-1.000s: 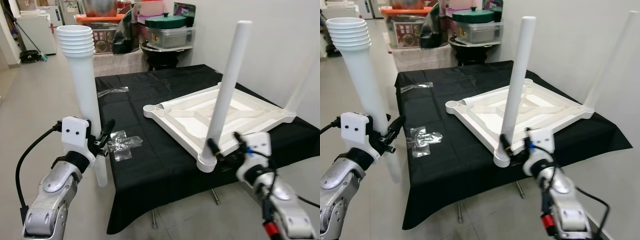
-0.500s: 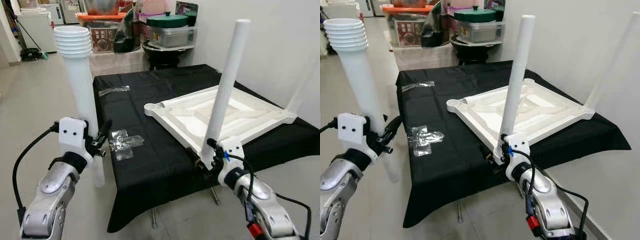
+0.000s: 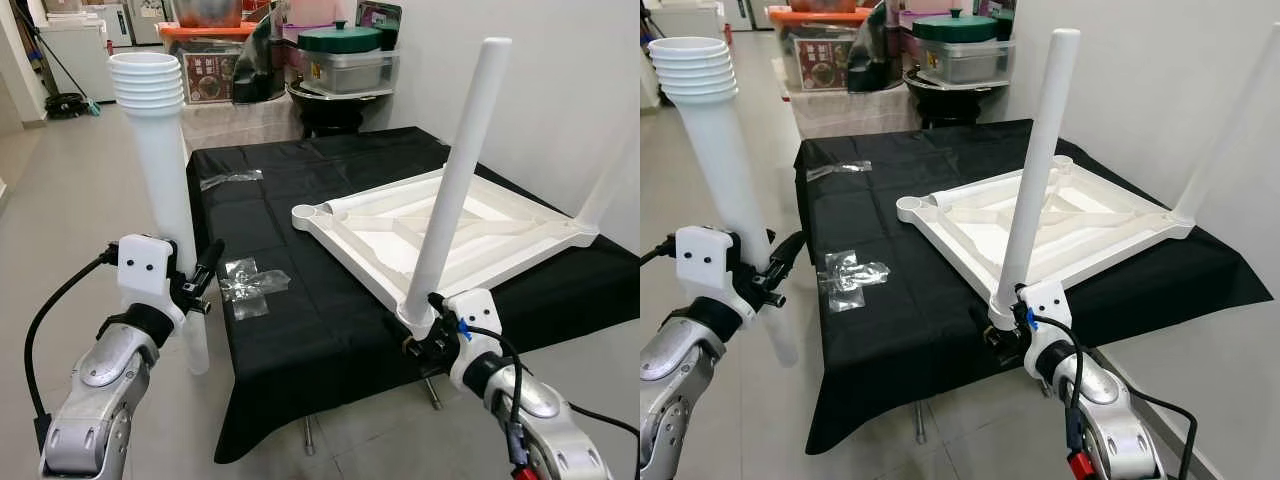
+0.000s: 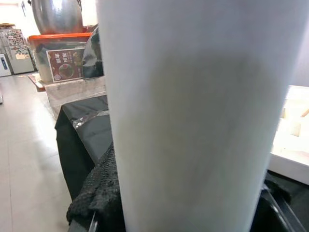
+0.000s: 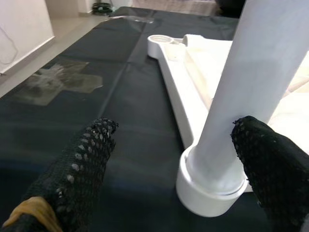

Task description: Building children table

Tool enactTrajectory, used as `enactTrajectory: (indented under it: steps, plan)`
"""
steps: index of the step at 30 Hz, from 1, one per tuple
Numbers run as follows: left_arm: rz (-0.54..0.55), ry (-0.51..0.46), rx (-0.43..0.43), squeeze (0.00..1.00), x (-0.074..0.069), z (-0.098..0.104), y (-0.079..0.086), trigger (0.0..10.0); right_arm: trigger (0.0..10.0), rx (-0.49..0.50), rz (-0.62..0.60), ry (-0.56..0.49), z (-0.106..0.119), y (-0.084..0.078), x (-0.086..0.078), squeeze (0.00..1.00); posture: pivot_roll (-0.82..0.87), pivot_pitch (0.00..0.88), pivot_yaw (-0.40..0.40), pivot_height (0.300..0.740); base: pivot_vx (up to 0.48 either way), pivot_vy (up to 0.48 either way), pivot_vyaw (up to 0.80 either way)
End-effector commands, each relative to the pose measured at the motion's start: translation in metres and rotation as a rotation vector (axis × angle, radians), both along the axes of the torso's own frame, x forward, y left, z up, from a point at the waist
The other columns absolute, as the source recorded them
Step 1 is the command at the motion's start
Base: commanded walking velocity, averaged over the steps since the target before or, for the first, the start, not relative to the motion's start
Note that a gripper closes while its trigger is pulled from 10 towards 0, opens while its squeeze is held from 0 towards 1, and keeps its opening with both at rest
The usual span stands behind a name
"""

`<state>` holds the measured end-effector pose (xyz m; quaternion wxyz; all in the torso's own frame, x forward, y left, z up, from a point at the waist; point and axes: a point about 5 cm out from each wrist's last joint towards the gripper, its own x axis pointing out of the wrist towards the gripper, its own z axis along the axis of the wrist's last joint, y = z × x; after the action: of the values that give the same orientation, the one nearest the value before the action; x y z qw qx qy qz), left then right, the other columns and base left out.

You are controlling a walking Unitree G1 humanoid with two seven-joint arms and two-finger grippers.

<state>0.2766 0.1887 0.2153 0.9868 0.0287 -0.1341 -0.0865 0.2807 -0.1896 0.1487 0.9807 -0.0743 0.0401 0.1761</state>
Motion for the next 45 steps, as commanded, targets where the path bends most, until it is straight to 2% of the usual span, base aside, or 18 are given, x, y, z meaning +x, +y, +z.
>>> enactTrajectory:
  steps: [1, 3, 7, 14, 17, 19, 20, 23, 24, 25, 26, 33, 41, 42, 43, 44, 45]
  plan:
    - [0.006, -0.001, 0.015, 0.00, 0.000, -0.001, 0.001, 10.0, 10.0, 0.001, -0.047, 0.006, 0.000, -0.005, 0.003, 0.00, 0.03, 0.000, -0.034, 0.740, 0.000, 0.000, 0.00]
    - [0.012, 0.002, 0.018, 0.00, 0.000, -0.002, 0.003, 10.0, 10.0, 0.006, -0.115, -0.003, 0.001, -0.009, 0.007, 0.00, 0.03, 0.000, -0.034, 0.740, 0.000, 0.000, 0.00]
    - [0.014, 0.001, 0.018, 0.00, 0.001, -0.002, 0.002, 10.0, 10.0, 0.013, -0.152, 0.000, -0.001, -0.009, 0.010, 0.00, 0.03, 0.000, -0.037, 0.740, 0.000, 0.000, 0.00]
    - [0.017, -0.003, 0.016, 0.00, 0.002, 0.000, 0.001, 10.0, 10.0, 0.043, -0.197, 0.004, -0.003, 0.001, 0.019, 0.00, 0.04, 0.000, -0.037, 0.740, 0.000, 0.000, 0.00]
    - [0.021, -0.003, 0.016, 0.00, 0.002, 0.000, 0.001, 10.0, 10.0, 0.070, -0.201, -0.001, -0.004, 0.011, 0.027, 0.00, 0.05, 0.000, -0.039, 0.740, 0.000, 0.000, 0.00]
    - [0.021, -0.003, 0.016, 0.00, 0.002, 0.000, 0.001, 10.0, 10.0, 0.070, -0.201, -0.001, -0.004, 0.011, 0.027, 0.00, 0.05, 0.000, -0.039, 0.740, 0.000, 0.000, 0.00]
    - [0.023, -0.004, 0.018, 0.00, 0.003, 0.000, 0.001, 10.0, 10.0, 0.091, -0.203, -0.010, -0.002, 0.018, 0.032, 0.00, 0.05, 0.000, -0.042, 0.740, 0.000, 0.000, 0.00]
    - [0.028, -0.006, 0.025, 0.00, 0.003, 0.001, 0.001, 10.0, 10.0, 0.109, -0.221, -0.026, 0.000, 0.026, 0.039, 0.00, 0.06, 0.000, -0.046, 0.740, 0.000, 0.000, 0.00]
    - [0.033, -0.006, 0.027, 0.00, 0.003, 0.001, 0.002, 10.0, 3.7, 0.103, -0.251, -0.030, -0.001, 0.025, 0.041, 0.00, 0.06, 0.000, -0.047, 0.740, 0.000, 0.000, 0.00]
    - [0.033, -0.006, 0.027, 0.00, 0.003, 0.001, 0.002, 10.0, 3.7, 0.103, -0.251, -0.030, -0.001, 0.025, 0.041, 0.00, 0.06, 0.000, -0.047, 0.740, 0.000, 0.000, 0.00]
    - [0.037, -0.006, 0.028, 0.00, 0.003, 0.001, 0.003, 10.0, 0.0, 0.103, -0.283, -0.038, -0.002, 0.023, 0.043, 0.00, 0.06, 0.000, -0.047, 0.740, 0.000, 0.000, 0.00]
    - [0.035, -0.001, 0.022, 0.00, 0.003, -0.001, -0.001, 10.0, 0.0, 0.094, -0.404, -0.082, -0.001, 0.012, 0.051, 0.00, 0.06, 0.000, -0.043, 0.740, 0.000, 0.000, 0.00]
    - [0.029, -0.005, 0.028, 0.00, 0.003, 0.000, -0.004, 10.0, 0.0, 0.098, -0.419, -0.104, 0.002, 0.015, 0.056, 0.00, 0.06, 0.000, -0.042, 0.740, 0.000, 0.000, 0.00]
    - [0.030, -0.003, 0.028, 0.00, 0.003, 0.000, -0.003, 10.0, 0.0, 0.081, -0.438, -0.102, 0.000, 0.012, 0.055, 0.00, 0.06, 0.000, -0.043, 0.740, 0.000, 0.000, 0.00]
    - [0.032, -0.001, 0.029, 0.00, 0.003, -0.001, -0.003, 10.0, 0.0, 0.056, -0.507, -0.090, -0.005, 0.000, 0.053, 0.00, 0.06, 0.000, -0.042, 0.740, 0.000, 0.000, 0.00]
    - [0.032, -0.001, 0.029, 0.00, 0.003, -0.001, -0.003, 10.0, 0.0, 0.056, -0.507, -0.090, -0.005, 0.000, 0.053, 0.00, 0.06, 0.000, -0.042, 0.740, 0.000, 0.000, 0.00]
    - [0.034, 0.001, 0.029, 0.00, 0.003, -0.001, -0.003, 10.0, 0.0, 0.038, -0.557, -0.081, -0.008, -0.008, 0.051, 0.00, 0.06, 0.000, -0.041, 0.740, 0.000, 0.000, 0.00]
